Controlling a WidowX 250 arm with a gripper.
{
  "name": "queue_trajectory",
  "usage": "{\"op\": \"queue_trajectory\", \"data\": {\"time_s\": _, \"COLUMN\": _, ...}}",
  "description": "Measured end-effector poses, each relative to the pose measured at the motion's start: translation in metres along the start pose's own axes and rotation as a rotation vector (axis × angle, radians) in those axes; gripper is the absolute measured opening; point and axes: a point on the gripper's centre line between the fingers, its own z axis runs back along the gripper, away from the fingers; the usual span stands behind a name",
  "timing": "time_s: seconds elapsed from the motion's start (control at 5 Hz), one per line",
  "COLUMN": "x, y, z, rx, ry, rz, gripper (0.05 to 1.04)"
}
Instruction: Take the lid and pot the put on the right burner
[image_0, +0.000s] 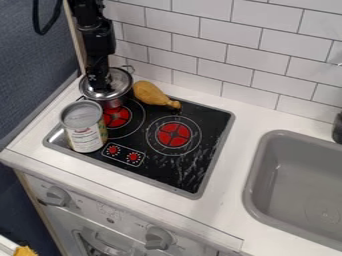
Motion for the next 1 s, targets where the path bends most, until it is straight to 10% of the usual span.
{"op": "queue_trajectory", "data": {"time_s": 0.4, "x": 0.005, "y": 0.000, "z": -0.001, "rx": 0.008, "ry": 0.003, "rz": -0.005, "gripper": 0.283}}
{"op": "queue_trajectory", "data": {"time_s": 1.0, "x": 0.014, "y": -0.016, "z": 0.014, "rx": -0.009, "ry": 0.080, "rz": 0.014, "gripper": 0.282}}
